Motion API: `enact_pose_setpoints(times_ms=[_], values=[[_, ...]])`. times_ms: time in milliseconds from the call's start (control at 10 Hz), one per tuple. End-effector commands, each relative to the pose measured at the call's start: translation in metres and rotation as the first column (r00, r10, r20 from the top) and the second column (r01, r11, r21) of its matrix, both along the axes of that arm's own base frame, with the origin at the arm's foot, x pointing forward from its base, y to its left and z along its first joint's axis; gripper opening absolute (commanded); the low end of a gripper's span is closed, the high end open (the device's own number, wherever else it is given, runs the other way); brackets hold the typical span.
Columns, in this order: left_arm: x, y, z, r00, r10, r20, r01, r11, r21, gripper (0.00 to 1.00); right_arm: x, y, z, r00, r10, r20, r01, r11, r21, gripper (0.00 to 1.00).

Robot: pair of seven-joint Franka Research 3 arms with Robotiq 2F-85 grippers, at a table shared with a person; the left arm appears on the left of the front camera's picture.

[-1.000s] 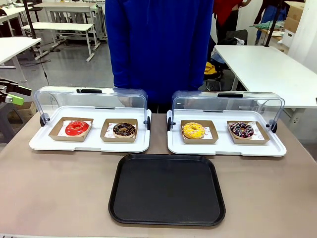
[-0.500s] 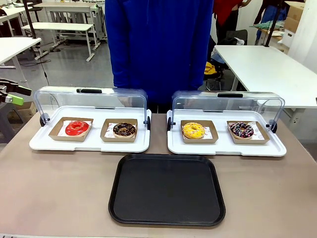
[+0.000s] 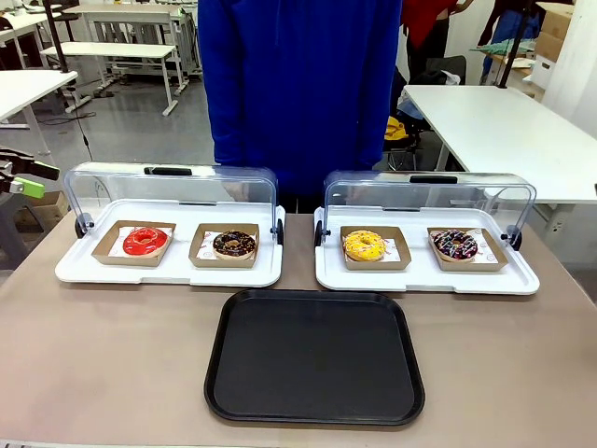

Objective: Move the first donut from the left to the tray.
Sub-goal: Pick up the Paper togo box containing the Donut indicated by the person and place it on the Handle tray.

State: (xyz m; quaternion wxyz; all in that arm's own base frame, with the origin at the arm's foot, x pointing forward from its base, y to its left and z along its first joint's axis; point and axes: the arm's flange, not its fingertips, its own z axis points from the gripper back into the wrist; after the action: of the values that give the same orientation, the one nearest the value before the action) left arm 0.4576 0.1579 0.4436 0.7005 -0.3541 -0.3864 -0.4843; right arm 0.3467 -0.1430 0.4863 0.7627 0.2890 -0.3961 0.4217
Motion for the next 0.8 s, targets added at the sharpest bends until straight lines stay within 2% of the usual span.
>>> enact_pose_setpoints(times_ms=[0, 700], values=[[-0.002, -0.0012, 0.0005, 1.0, -0.003, 0.006, 0.003, 1.0, -0.012, 1.0, 0.0044, -0.0003, 0.0019, 0.999, 0.006, 0.034, -0.006, 1.0, 0.017, 1.0], [-0.002, -0.0012, 0.0005, 1.0, -0.003, 0.006, 0.003, 1.0, -0.012, 1.0, 0.0044, -0.0003, 0.0019, 0.999, 0.006, 0.034, -0.006, 1.0, 0.017, 1.0]])
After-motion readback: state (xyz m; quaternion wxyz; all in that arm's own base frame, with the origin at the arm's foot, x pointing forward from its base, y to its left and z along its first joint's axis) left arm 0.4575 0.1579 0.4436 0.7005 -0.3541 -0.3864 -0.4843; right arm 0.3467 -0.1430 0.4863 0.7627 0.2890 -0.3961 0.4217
